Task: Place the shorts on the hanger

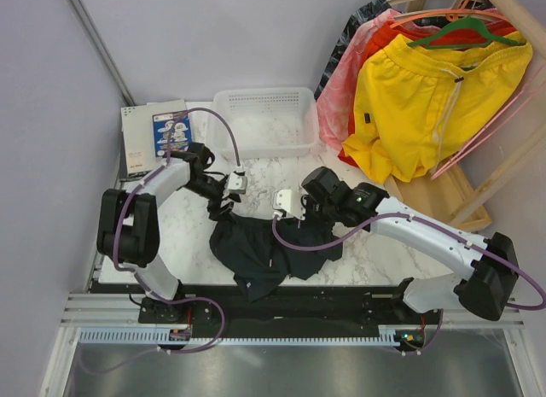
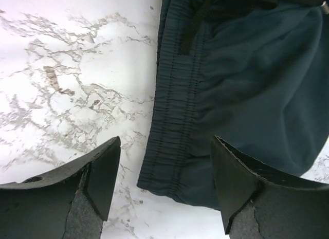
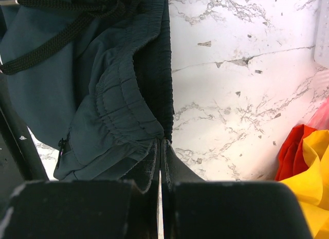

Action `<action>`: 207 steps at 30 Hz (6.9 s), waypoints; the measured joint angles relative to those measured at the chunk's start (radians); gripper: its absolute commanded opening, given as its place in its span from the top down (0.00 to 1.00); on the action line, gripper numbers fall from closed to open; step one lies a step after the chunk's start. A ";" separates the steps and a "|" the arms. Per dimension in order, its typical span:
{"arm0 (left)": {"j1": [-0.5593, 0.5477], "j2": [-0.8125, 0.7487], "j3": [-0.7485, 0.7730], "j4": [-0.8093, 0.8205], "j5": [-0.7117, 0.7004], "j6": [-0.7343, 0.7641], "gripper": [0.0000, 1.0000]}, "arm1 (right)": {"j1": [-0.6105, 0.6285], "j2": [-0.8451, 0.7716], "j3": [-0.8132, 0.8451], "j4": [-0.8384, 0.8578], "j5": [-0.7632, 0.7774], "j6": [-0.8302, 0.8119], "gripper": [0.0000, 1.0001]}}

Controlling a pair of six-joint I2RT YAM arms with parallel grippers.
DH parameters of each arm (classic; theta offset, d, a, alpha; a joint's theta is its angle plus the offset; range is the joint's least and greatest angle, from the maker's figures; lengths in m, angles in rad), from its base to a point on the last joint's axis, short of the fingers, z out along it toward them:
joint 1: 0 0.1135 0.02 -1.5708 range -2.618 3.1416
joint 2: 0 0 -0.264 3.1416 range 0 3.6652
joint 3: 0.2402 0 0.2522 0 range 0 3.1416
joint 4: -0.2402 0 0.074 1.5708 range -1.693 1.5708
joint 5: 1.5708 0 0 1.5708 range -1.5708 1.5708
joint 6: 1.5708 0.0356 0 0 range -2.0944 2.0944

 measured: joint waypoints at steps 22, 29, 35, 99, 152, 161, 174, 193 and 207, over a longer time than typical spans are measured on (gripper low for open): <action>-0.023 0.141 0.097 -0.192 -0.212 0.030 0.98 | -0.008 0.011 0.001 0.000 0.046 0.029 1.00; 0.060 -0.028 0.325 -0.264 -0.140 -0.026 0.98 | -0.169 0.045 0.150 -0.006 0.167 0.049 1.00; 0.123 -0.093 0.696 -0.220 -0.051 -0.139 0.98 | -0.301 0.071 0.468 0.063 0.238 0.024 1.00; -0.370 -0.777 -0.285 0.101 -0.262 -0.550 0.19 | -0.034 -0.275 -0.057 -0.061 -0.060 -0.170 0.02; -0.367 -0.748 0.017 0.576 -0.122 -1.449 0.01 | -0.952 -0.502 0.194 0.100 0.458 1.305 0.53; -0.367 -0.742 0.023 0.595 -0.108 -1.462 0.01 | -0.951 -0.489 0.185 0.197 0.488 1.295 1.00; -0.367 -0.738 0.023 0.596 -0.108 -1.462 0.01 | -0.952 -0.492 0.159 0.339 0.451 1.230 1.00; -0.367 -0.735 0.005 0.595 -0.138 -1.461 0.01 | -0.952 -0.714 0.021 0.289 0.051 1.162 1.00; -0.367 -0.940 -0.280 0.813 -0.170 -1.440 0.01 | -1.075 -1.036 -0.006 -0.080 -0.867 0.607 1.00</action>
